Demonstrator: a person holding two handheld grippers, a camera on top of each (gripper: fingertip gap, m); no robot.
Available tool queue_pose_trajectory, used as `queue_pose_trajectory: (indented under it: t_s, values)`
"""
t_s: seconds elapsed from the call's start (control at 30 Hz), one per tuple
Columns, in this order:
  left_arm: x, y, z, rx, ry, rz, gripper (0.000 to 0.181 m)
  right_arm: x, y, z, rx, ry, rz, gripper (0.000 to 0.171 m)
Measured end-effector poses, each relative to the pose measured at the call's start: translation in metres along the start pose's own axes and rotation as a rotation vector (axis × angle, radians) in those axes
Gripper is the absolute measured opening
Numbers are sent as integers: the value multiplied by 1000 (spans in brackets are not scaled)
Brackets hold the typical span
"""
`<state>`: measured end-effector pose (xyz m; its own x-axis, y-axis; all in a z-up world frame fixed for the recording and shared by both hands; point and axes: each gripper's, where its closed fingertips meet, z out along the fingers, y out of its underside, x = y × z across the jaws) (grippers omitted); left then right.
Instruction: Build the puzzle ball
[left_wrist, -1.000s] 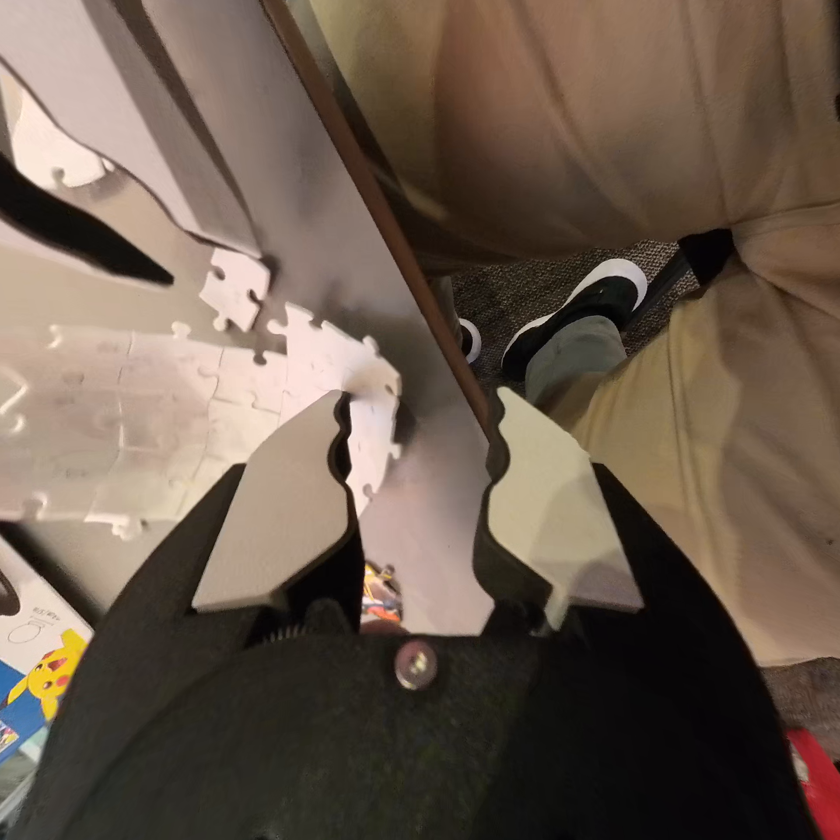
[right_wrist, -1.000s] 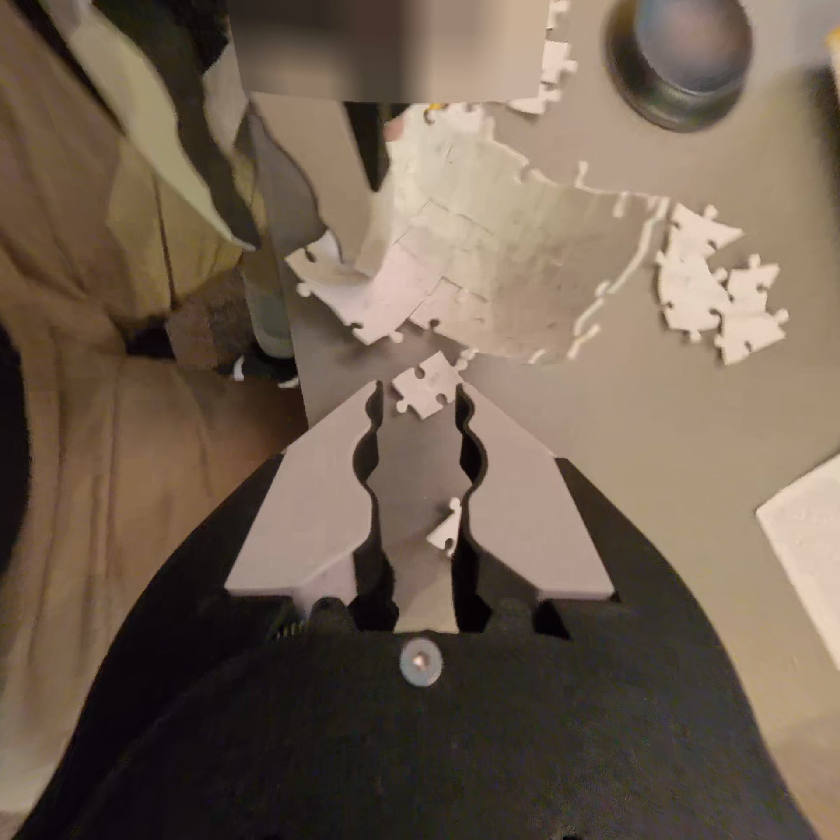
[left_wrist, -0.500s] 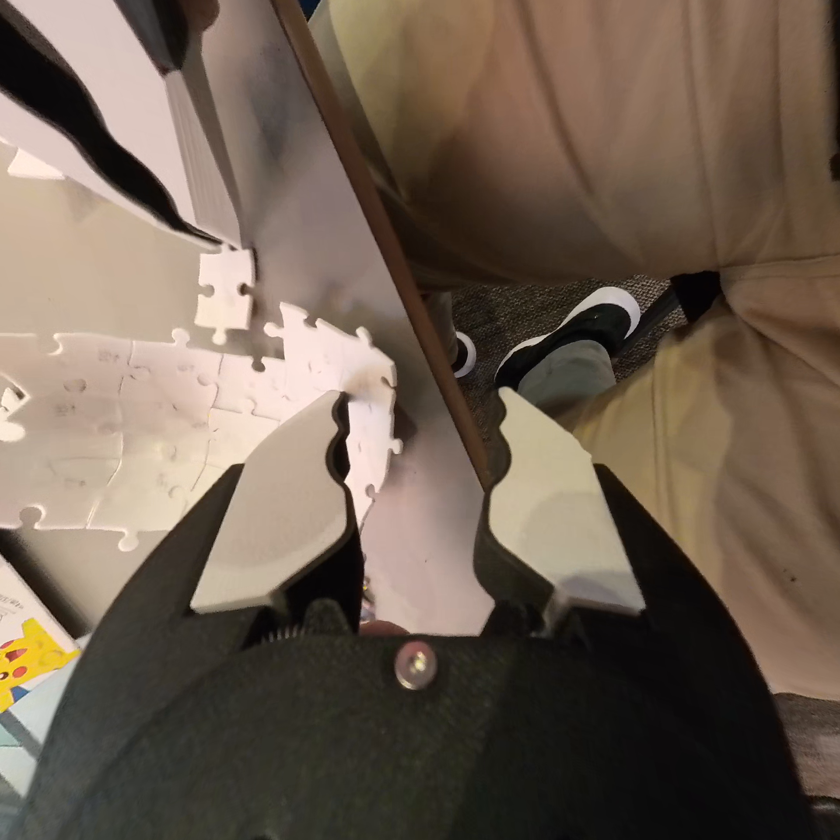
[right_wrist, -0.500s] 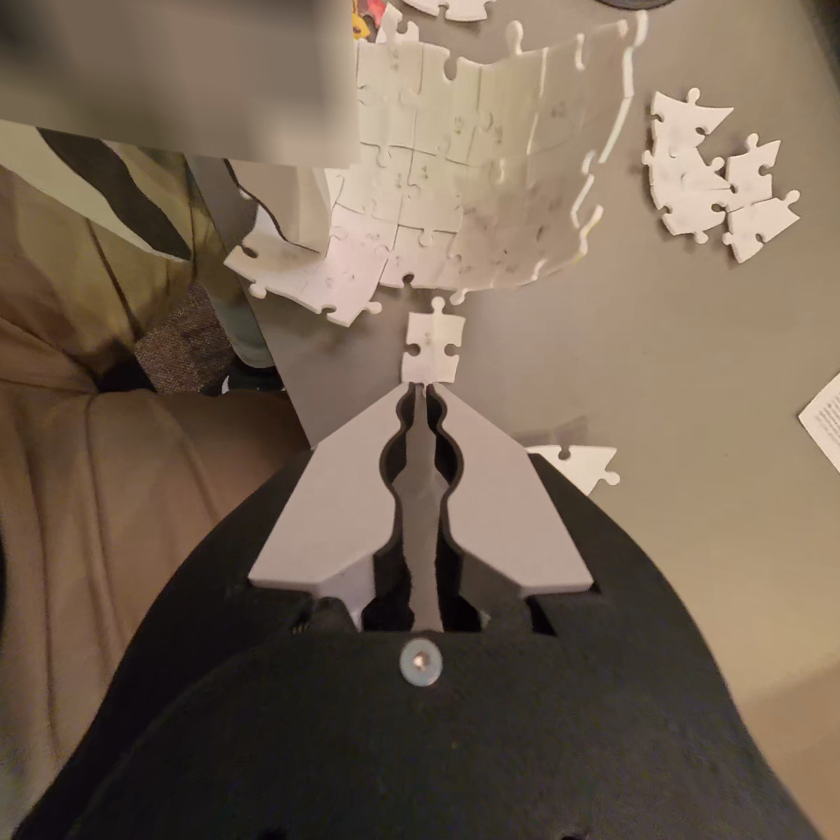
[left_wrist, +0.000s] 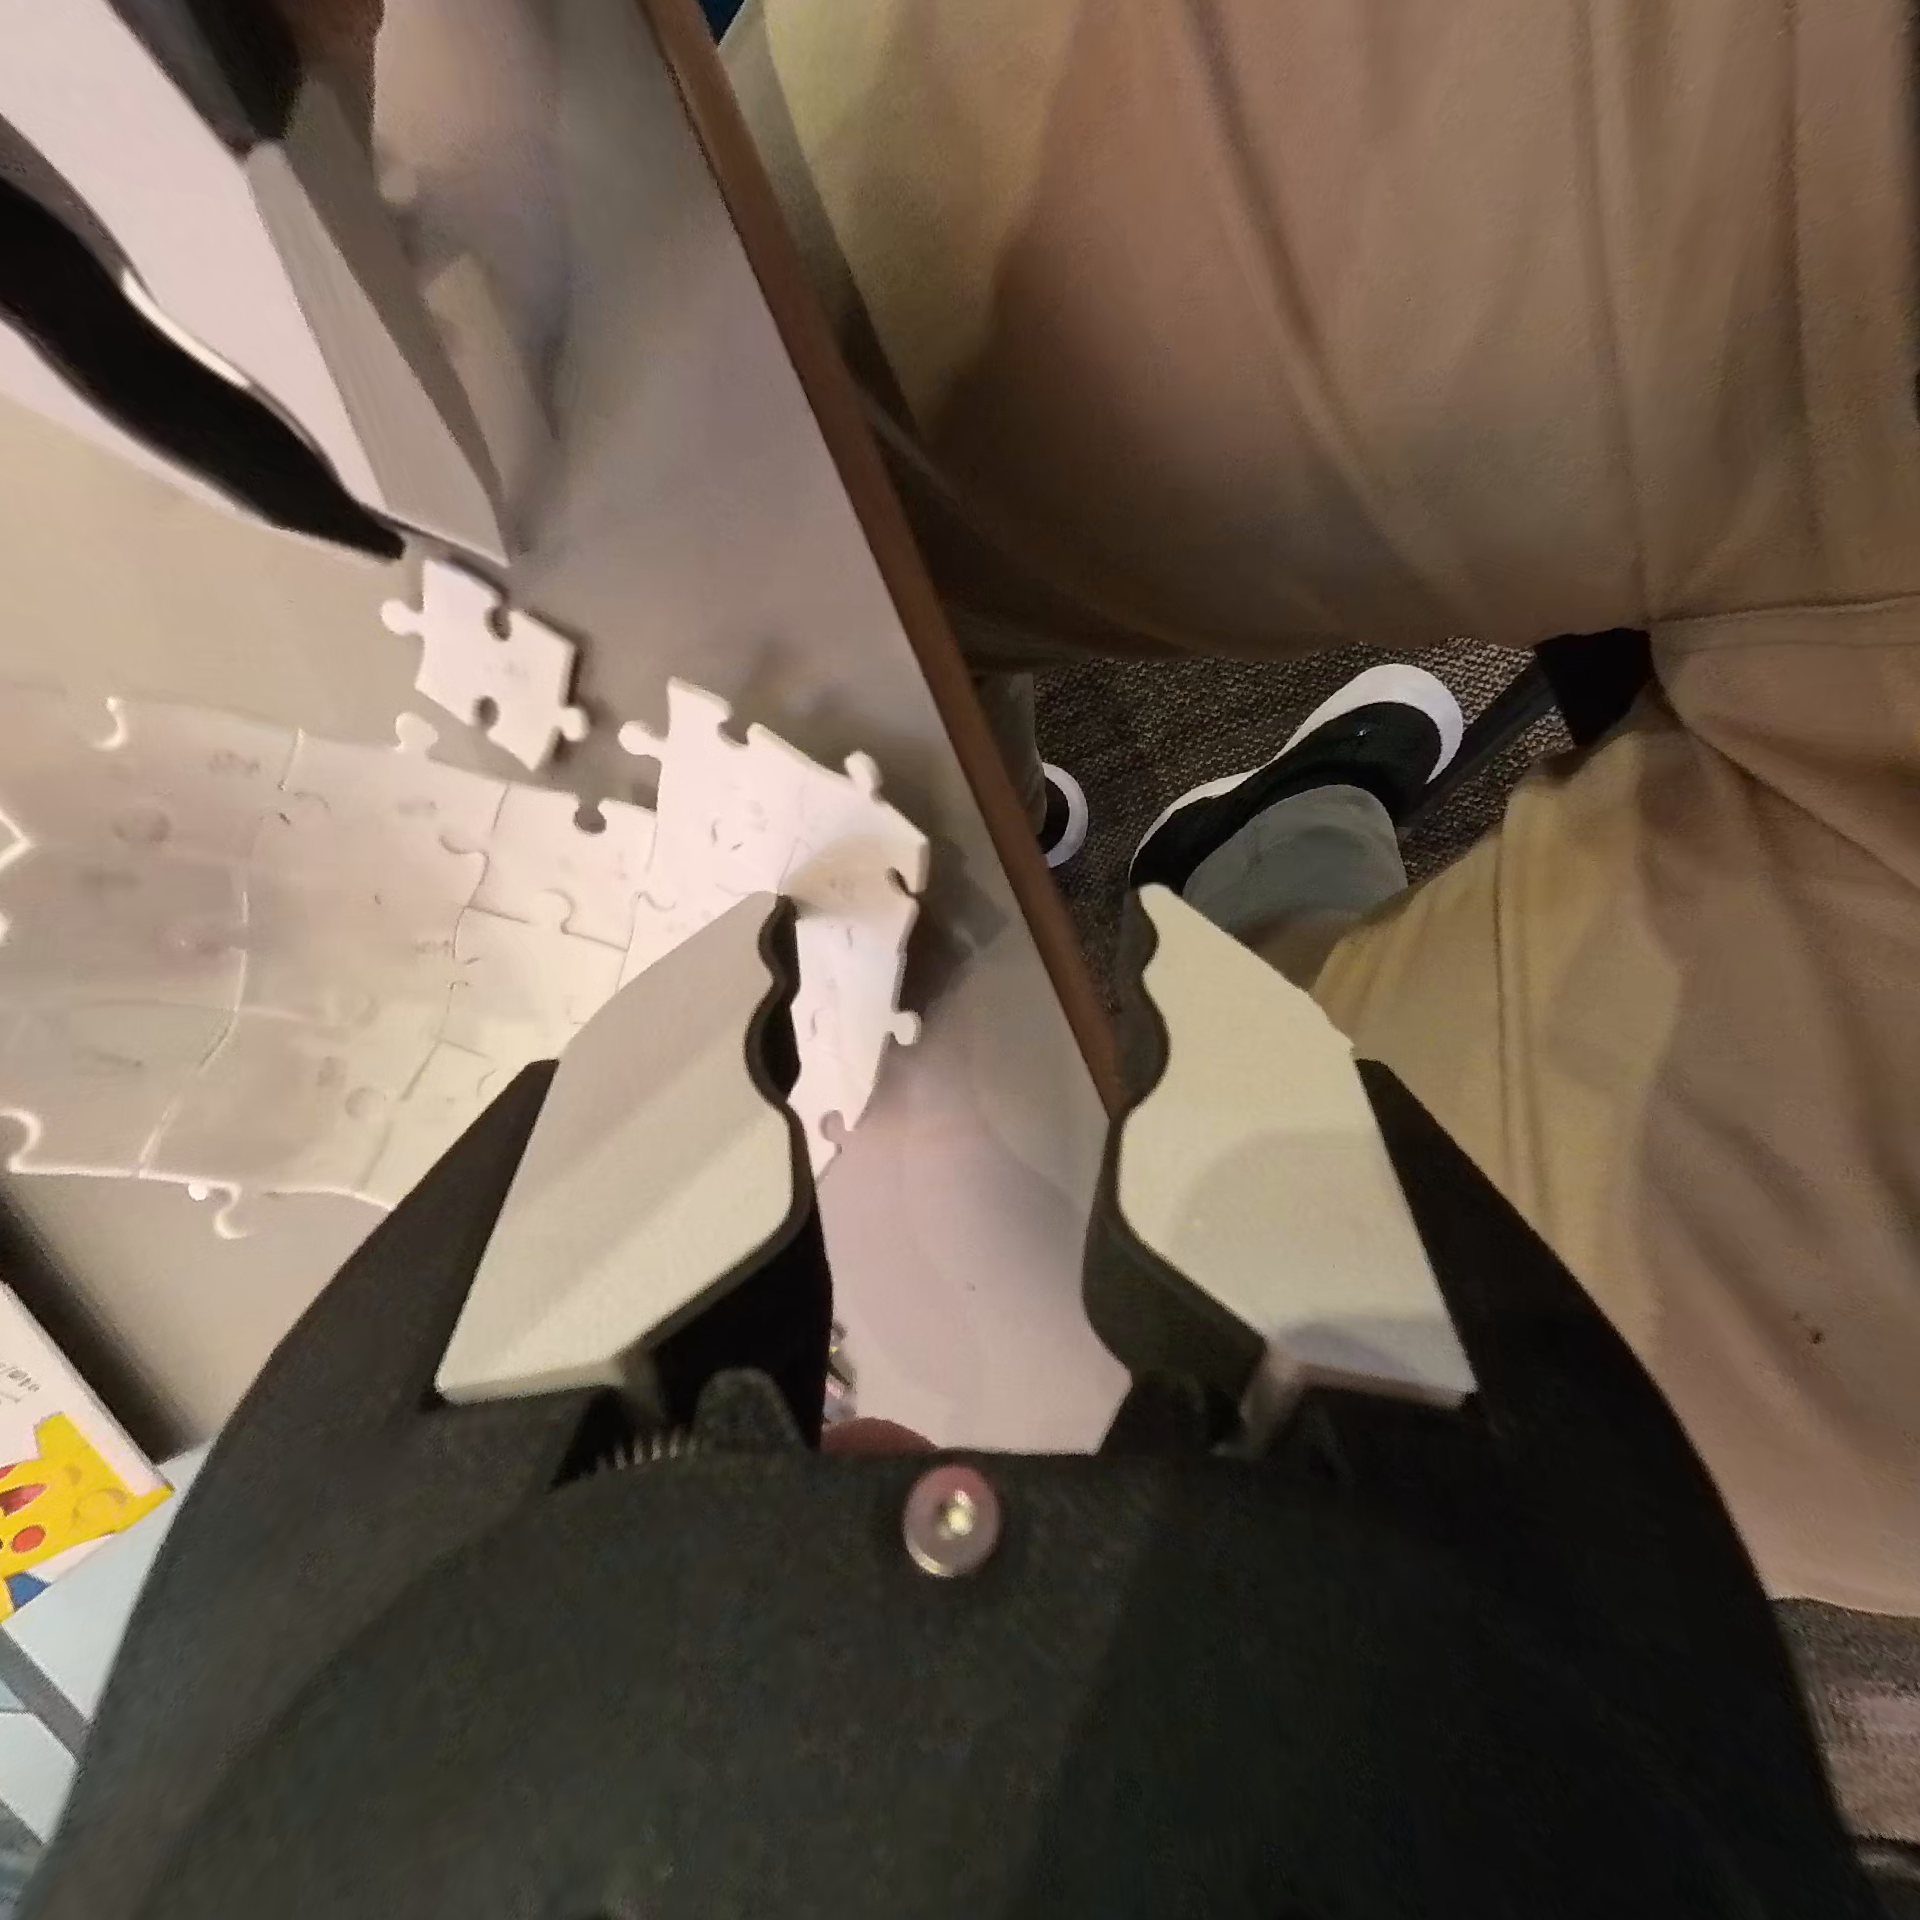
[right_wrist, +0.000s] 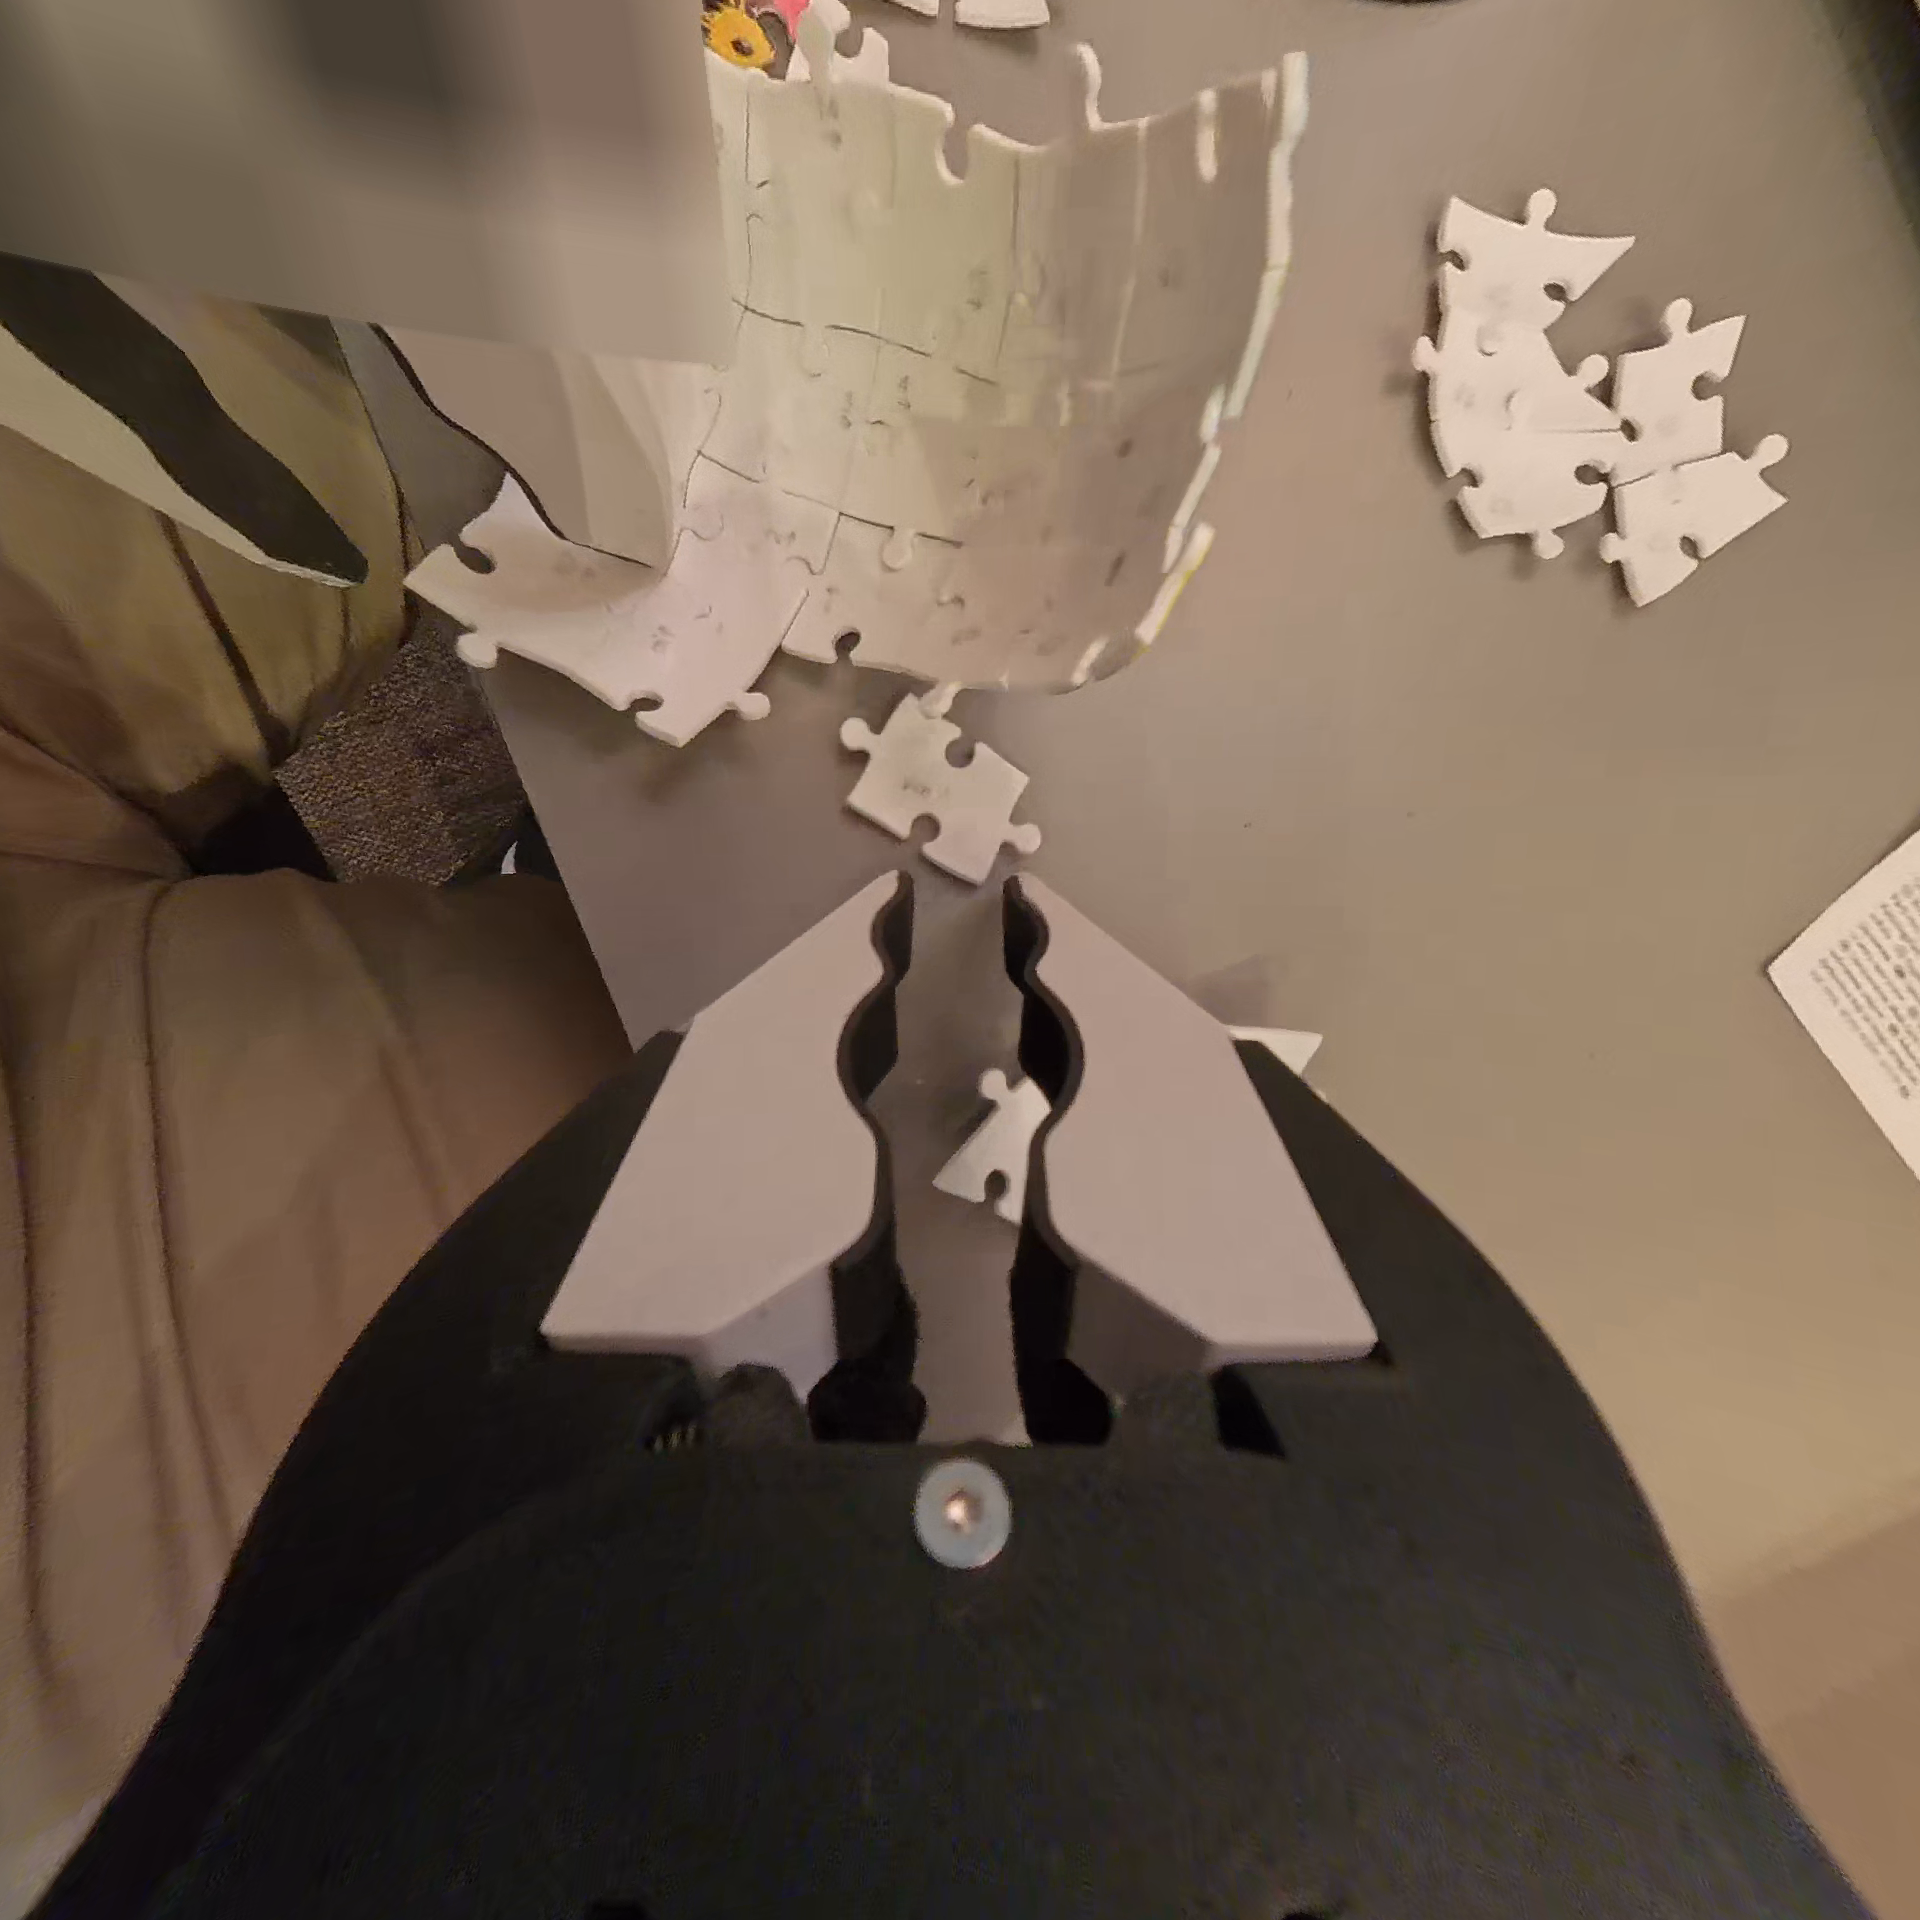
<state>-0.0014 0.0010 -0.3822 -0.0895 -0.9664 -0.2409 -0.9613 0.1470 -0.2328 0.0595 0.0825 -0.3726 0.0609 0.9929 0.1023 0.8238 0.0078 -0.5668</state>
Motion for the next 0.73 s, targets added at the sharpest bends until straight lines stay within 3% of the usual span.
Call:
queue_pose_trajectory:
  t_s: [0.3,0.4,0.73]
  values:
    - [-1,-1,1,4,0,-6,59,-1,-11,-5,49,-75,-30,16]
    - [-1,0,1,2,3,-11,58,8,-15,-9,50,-82,-134,19]
    - [-1,0,1,1,-10,-107,60,13,-18,-2,-9,-338,-532,16]
